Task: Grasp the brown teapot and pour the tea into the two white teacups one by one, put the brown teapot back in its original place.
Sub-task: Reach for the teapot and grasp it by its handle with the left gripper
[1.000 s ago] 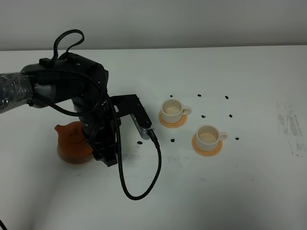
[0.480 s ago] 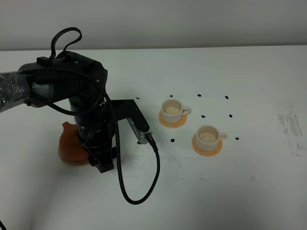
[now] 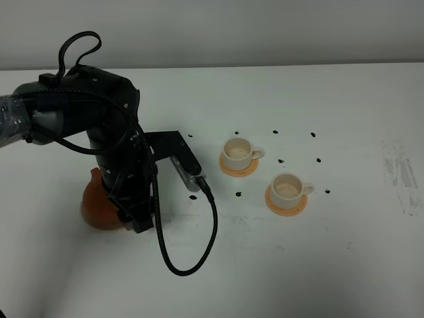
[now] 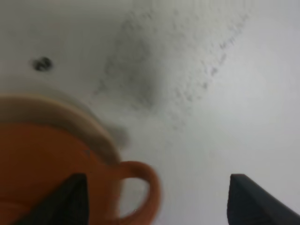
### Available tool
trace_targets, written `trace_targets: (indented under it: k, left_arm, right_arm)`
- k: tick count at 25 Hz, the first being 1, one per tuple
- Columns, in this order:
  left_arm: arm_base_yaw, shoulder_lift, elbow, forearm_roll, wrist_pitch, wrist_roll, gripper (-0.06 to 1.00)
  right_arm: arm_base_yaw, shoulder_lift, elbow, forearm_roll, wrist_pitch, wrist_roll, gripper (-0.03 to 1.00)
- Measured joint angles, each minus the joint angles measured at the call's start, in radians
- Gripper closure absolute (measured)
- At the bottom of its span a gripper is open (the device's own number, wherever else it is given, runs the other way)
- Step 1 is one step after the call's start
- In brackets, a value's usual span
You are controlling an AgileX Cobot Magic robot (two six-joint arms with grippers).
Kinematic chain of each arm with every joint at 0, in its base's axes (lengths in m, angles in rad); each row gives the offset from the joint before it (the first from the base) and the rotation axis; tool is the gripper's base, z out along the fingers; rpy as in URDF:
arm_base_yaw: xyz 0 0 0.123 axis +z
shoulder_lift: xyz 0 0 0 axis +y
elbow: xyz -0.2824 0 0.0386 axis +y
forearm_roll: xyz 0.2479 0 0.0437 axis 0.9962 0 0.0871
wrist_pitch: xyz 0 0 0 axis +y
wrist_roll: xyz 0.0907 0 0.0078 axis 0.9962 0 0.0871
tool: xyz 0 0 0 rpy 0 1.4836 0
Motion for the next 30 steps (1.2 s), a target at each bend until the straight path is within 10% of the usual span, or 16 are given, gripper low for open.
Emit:
trace_targets:
  k: [14, 30]
  left_arm:
    - [-0.136, -0.301, 0.34, -0.051, -0.398, -0.024, 0.35]
    - [-0.17, -0.27, 0.423, 0.117, -0.494, -0.694, 0.4]
  right_arm:
    - [0.0, 0.0, 0.0, 0.0, 0.0, 0.0, 0.5]
    - [0.0, 0.0, 0.0, 0.0, 0.0, 0.0, 0.5]
